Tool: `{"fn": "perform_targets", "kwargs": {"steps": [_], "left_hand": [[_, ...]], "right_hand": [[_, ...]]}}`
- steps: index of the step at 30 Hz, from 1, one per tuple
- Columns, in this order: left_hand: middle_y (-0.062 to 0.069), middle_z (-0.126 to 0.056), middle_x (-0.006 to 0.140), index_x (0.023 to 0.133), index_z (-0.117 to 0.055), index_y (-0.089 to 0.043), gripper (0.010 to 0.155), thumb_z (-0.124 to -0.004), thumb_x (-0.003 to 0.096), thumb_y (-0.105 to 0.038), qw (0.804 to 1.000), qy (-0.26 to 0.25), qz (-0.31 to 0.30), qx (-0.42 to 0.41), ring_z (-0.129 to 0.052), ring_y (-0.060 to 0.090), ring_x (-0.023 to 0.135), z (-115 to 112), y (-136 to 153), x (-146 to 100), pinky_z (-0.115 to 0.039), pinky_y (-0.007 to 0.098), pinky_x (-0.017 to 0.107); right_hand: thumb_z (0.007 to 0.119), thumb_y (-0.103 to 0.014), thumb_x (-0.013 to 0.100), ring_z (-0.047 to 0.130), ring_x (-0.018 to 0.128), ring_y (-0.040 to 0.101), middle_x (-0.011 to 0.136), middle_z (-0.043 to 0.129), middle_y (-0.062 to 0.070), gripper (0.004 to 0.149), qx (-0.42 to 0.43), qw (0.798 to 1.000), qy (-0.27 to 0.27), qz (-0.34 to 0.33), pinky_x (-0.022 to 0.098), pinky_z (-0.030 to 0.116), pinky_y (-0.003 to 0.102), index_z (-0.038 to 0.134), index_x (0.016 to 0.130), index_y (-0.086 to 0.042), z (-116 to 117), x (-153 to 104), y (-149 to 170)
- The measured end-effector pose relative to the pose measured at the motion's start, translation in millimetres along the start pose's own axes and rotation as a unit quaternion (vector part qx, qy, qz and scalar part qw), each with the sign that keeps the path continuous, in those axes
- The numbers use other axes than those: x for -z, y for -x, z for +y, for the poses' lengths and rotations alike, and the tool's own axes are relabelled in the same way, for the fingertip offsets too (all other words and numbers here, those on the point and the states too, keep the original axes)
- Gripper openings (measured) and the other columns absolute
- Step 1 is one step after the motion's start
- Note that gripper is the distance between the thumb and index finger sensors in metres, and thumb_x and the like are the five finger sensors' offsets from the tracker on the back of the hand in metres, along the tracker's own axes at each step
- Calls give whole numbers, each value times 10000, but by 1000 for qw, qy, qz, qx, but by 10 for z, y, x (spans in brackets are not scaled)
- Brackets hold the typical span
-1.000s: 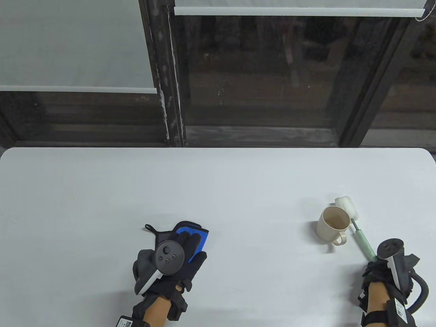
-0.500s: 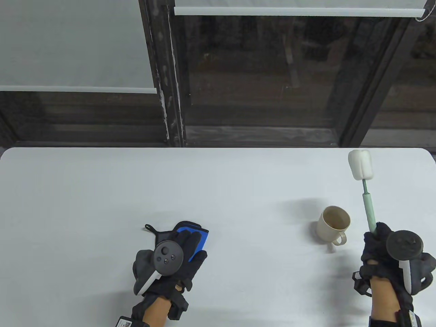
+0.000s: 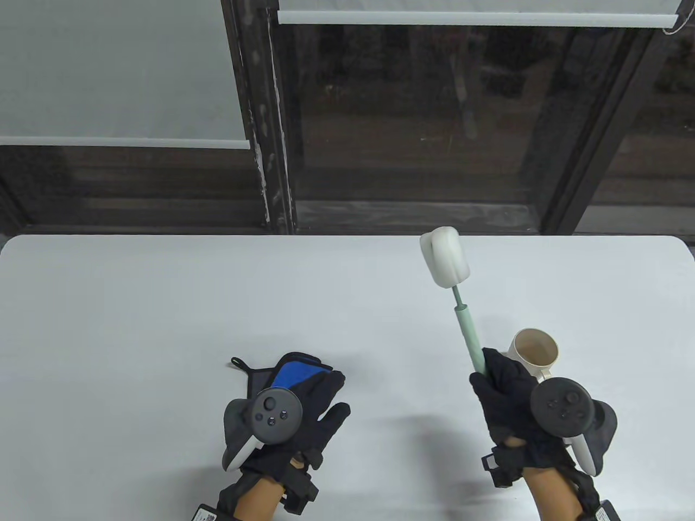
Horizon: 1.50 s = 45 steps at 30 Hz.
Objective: Brush the water cup with the cup brush
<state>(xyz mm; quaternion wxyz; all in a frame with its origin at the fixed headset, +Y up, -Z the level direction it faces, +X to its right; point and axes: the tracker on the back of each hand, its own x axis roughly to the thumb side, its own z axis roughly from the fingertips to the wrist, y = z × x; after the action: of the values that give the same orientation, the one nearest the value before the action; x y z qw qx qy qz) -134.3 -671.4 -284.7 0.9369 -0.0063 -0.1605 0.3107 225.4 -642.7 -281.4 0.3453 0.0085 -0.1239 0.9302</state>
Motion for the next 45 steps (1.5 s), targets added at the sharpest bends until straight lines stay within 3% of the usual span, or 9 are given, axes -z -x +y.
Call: {"fn": "perform_targets", "kwargs": {"steps": [11,17,25,32,38,42,45], "left_hand": [[0,-637,1173,1088,-564,-357,712,-680,447,-645,988,96,-40,-115,-629,338,1088,-277,-122,108,-539,563,776],[4,-678,1151,1070,-606,-334,691,-672,451,-634,982,103,-45,-153,-660,333,1073,-344,-131,117,-565,553,765],[17,-598,1166,1072,-540,-327,659,-705,473,-547,965,119,-47,-227,-666,362,1067,-416,-188,104,-610,585,735],[37,-626,1138,1043,-562,-300,598,-697,497,-502,964,106,-46,-238,-711,371,1042,-389,-184,106,-670,584,703],[52,-715,1064,1021,-584,-273,586,-694,488,-492,978,76,-35,-190,-848,315,946,-310,-126,103,-754,518,645],[43,-805,954,1011,-610,-266,587,-710,480,-496,990,37,-16,-135,-961,238,800,-192,-30,86,-789,497,607],[43,-834,900,1005,-626,-265,586,-718,477,-500,995,10,-7,-96,-982,217,717,-125,35,73,-806,494,587]], "right_hand": [[739,-556,498,964,684,62,906,769,-94,537,-13,985,-140,-102,565,828,325,640,980,-343,563,-188,-438],[745,-567,489,981,682,54,897,781,-103,540,-39,976,-173,-131,560,840,316,646,972,-346,793,-301,-577],[725,-586,498,964,717,41,922,753,-119,559,-79,970,-174,-152,590,816,319,606,990,-349,865,-367,-669],[704,-594,511,921,783,41,973,704,-139,580,-101,961,-195,-166,633,775,329,553,1013,-345,925,-395,-713],[698,-604,500,904,847,89,985,709,-161,546,-96,966,-165,-172,662,745,386,588,1001,-418,845,-369,-675],[721,-601,476,876,896,168,994,719,-135,562,-83,980,-78,-165,664,726,443,609,995,-417,613,-277,-574],[729,-585,475,866,901,195,991,728,-121,553,-61,986,-42,-151,656,719,464,626,988,-407,446,-193,-470]]}}
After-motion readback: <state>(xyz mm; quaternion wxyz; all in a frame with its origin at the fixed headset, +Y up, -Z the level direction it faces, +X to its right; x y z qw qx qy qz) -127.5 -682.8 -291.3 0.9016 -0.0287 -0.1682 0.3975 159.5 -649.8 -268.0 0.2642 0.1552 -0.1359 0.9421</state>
